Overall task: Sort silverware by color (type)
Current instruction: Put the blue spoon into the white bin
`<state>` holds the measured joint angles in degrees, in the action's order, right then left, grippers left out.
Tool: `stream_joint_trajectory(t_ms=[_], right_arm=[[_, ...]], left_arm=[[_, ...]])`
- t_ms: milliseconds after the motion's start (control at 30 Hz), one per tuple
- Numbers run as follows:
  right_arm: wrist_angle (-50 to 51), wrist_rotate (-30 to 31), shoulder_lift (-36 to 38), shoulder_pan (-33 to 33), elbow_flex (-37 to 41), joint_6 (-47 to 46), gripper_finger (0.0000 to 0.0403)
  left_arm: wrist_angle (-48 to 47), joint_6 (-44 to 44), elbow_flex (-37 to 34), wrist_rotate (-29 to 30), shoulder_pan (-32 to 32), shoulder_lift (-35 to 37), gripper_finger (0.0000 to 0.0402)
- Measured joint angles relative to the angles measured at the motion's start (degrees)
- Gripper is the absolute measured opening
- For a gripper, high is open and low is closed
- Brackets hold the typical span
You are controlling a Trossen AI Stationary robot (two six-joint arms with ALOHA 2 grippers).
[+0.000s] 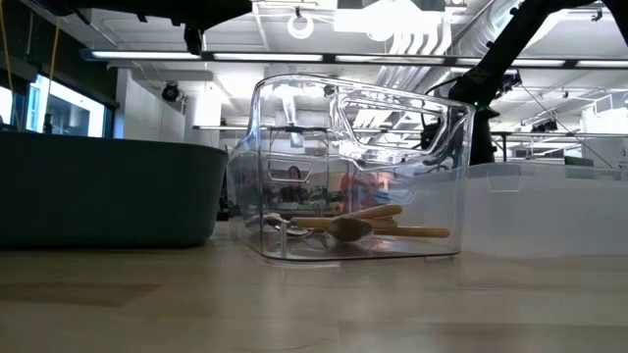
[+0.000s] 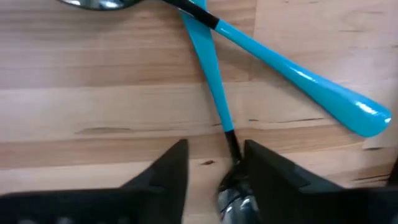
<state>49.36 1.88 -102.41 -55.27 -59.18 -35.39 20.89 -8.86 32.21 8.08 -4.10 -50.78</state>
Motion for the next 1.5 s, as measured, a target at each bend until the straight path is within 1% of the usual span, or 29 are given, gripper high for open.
stream_joint_trajectory(t_ms=[167, 267, 333, 533, 733, 967, 1033, 1200, 1300, 1433, 1500], right_arm=[[-1.01, -0.67, -0.02, 1.23, 0.0, -1.88, 0.0058], [-1.3, -0.04, -0.02, 2.51, 0.0, -1.62, 0.0021], [-1.3, 0.42, -0.02, 3.22, 0.0, -0.65, 0.0007], [-0.32, 0.61, -0.02, 4.6, 0.0, 0.73, 0.0004], [4.48, -4.82, -0.13, 4.81, 0.11, 5.71, 0.0002], [10.33, -7.98, 0.76, 4.81, 0.11, 13.56, 0.0001], [12.49, -8.05, 1.47, 4.81, -0.31, 15.79, 0.0001], [21.49, -7.98, 2.62, 4.81, -3.78, 22.15, 0.0001], [27.34, -6.03, 2.62, 4.88, -5.46, 24.88, 0.0001], [32.46, -5.11, 2.62, 4.92, -6.5, 26.69, 0.0], [33.8, -3.26, 2.62, 5.31, -6.97, 26.9, 0.0]], left_arm=[[0.11, -0.32, 0.02, 0.0, 0.0, 0.02, 0.0], [0.11, -0.45, 0.02, 0.0, 0.0, 0.02, 0.0], [0.29, 0.15, 0.02, 0.02, 0.0, 0.02, 0.0], [6.23, 0.5, 0.02, 0.02, 0.0, 0.02, 0.0], [9.54, 2.03, 0.02, 0.04, 0.0, 0.04, 0.0], [9.26, 2.03, 0.02, 0.04, 0.0, 0.04, 0.0], [9.29, 2.03, 0.02, 0.04, 0.0, 0.04, 0.0], [9.11, 2.01, 0.02, 0.04, 0.0, 0.04, 0.0], [8.95, 2.03, 0.02, 0.04, 0.0, 0.02, 0.0], [8.96, 2.03, 0.02, 0.04, 0.0, 0.02, 0.0], [8.94, 2.03, 0.02, 0.04, 0.0, 0.02, 0.0]])
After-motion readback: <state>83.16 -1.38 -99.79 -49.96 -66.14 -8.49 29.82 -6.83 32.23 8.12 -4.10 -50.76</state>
